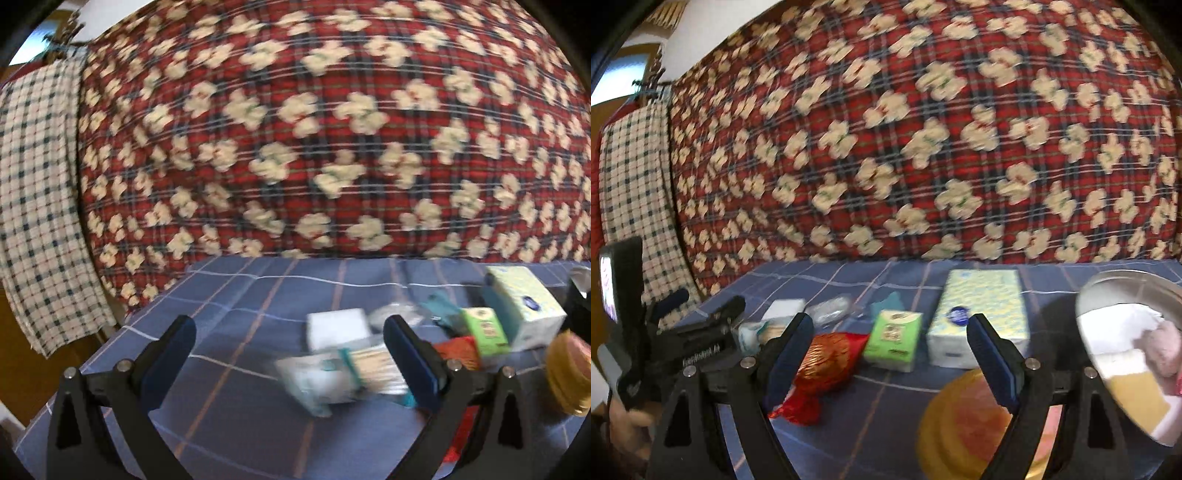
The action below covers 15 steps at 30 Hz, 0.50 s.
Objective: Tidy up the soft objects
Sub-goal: 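Move the right gripper over the red pouch while the left approaches the cotton swab bag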
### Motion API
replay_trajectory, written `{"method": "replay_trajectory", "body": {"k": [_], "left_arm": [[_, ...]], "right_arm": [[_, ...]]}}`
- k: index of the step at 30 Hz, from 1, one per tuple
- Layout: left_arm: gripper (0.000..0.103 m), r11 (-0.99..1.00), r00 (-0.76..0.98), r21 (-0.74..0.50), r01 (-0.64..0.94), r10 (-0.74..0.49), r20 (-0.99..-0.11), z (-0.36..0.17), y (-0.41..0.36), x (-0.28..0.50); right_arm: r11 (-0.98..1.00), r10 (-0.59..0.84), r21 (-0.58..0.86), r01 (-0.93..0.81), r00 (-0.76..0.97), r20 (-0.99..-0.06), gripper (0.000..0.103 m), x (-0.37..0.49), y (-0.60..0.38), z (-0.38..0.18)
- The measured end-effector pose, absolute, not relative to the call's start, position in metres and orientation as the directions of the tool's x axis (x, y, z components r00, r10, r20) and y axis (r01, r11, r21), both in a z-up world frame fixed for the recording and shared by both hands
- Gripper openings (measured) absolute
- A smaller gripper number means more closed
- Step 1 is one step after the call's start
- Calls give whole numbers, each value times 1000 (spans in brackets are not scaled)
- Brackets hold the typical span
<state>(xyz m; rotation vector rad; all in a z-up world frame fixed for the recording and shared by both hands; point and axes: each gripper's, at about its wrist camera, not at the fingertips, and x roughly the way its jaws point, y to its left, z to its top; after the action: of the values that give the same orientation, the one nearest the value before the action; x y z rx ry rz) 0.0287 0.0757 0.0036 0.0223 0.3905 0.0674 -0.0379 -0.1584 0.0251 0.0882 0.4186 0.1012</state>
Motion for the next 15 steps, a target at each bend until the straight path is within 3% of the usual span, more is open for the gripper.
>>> {"method": "replay_trajectory", "body": {"k": [8,15], "left_arm": [[103,990,897,-19,-143,121,-425,-3,116,45],[103,989,881,-43,-138,103,-462,-7,122,50]], "right_arm": [[977,213,114,-180,803,-556,87,-1,-111,2],[979,200,108,-175,688,-698,87,36,-84,-27]]}}
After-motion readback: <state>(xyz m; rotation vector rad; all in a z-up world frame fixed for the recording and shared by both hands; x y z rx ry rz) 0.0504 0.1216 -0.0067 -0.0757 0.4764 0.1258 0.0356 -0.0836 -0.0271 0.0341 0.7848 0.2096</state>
